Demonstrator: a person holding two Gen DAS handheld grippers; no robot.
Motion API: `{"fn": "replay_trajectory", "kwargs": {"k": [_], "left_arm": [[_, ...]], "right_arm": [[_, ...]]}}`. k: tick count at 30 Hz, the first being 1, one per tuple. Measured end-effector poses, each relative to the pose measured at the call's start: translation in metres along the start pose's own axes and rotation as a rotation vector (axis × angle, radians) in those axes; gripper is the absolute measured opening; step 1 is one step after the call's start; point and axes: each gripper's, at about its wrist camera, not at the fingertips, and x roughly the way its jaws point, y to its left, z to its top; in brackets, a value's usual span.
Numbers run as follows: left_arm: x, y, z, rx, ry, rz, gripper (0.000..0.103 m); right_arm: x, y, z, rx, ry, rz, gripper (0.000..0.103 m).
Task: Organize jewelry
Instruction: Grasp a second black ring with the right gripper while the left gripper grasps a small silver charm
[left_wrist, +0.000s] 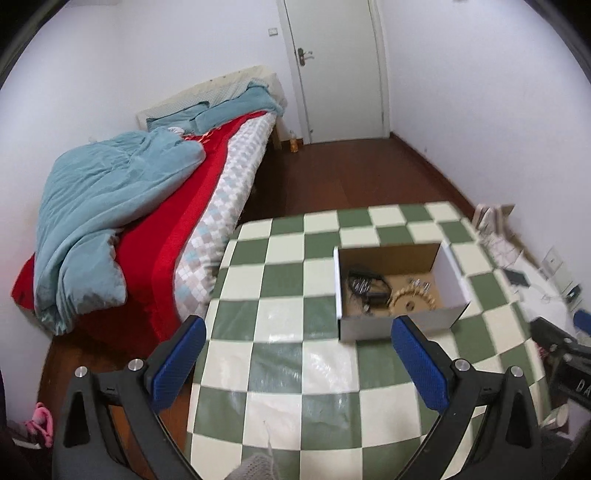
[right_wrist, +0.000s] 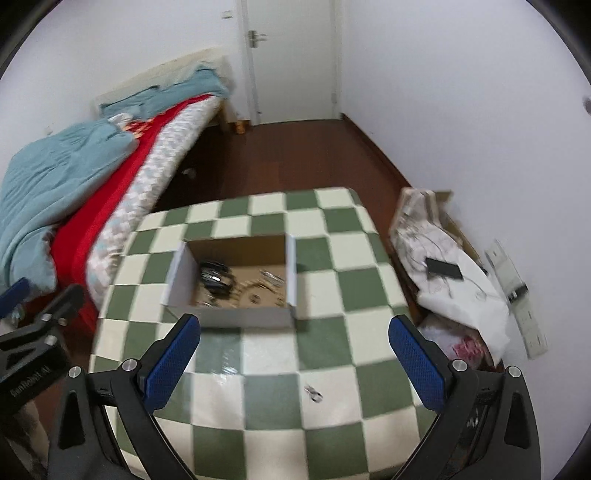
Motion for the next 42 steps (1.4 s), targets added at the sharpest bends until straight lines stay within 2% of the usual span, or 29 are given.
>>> {"fn": "replay_trajectory", "kwargs": {"k": [1,2,3,5,7,8,13,19,20,22,23,24,28,33,37,41,42], "left_arm": [[0.006,-0.004,-0.006,0.006,0.011,0.019,0.103],[0.013,-0.009,-0.012,0.011,0.03,0.029,0.103],[0.019,-0.013,-0.019,0.017,0.046,0.04,0.103],[0.03,-0.022,-0.03,0.045,0.056,0.091,0.103],[0.039,-0.031,-0.038,0.081,0.064,0.131,0.103],[0.045,-0.035,-0.043,0.097,0.074,0.147,0.103],[0.063,-0.045,-0.055,0.127,0.123,0.161,0.103],[0.073,-0.049,-0.057,0.136,0.154,0.16,0.103],[0.073,-0.051,-0.057,0.136,0.157,0.159,0.103],[0.074,-0.054,-0.057,0.137,0.162,0.151,0.103],[0.074,-0.056,-0.057,0.139,0.164,0.146,0.103],[0.075,-0.059,-0.057,0.142,0.166,0.14,0.103],[0.076,-0.079,-0.058,0.149,0.191,0.071,0.103],[0.082,-0.12,-0.063,0.117,0.278,-0.12,0.102],[0.089,-0.16,-0.071,0.159,0.328,-0.21,0.1],[0.092,-0.19,-0.079,0.202,0.354,-0.264,0.077],[0.093,-0.195,-0.08,0.207,0.359,-0.276,0.074]], "right_arm": [[0.005,-0.01,-0.009,0.027,0.014,0.0,0.1],[0.012,-0.02,-0.018,0.051,0.037,0.004,0.089],[0.02,-0.028,-0.026,0.073,0.062,0.006,0.073],[0.042,-0.044,-0.048,0.116,0.122,0.024,0.061],[0.063,-0.053,-0.069,0.131,0.163,0.049,0.056],[0.073,-0.053,-0.078,0.13,0.179,0.06,0.048],[0.113,-0.044,-0.116,0.075,0.221,0.078,0.043],[0.135,-0.031,-0.126,0.021,0.204,0.064,0.043],[0.136,-0.028,-0.126,0.003,0.196,0.053,0.04],[0.137,-0.02,-0.126,-0.044,0.18,0.023,0.026],[0.137,-0.016,-0.126,-0.069,0.172,-0.004,0.014],[0.137,-0.014,-0.127,-0.084,0.164,-0.011,0.013],[0.132,-0.028,-0.127,-0.024,0.154,-0.001,0.013],[0.123,-0.068,-0.12,0.125,0.139,0.007,0.012],[0.12,-0.09,-0.117,0.176,0.136,-0.006,0.012],[0.119,-0.104,-0.119,0.209,0.141,-0.019,0.012],[0.119,-0.108,-0.119,0.22,0.139,-0.021,0.012]]}}
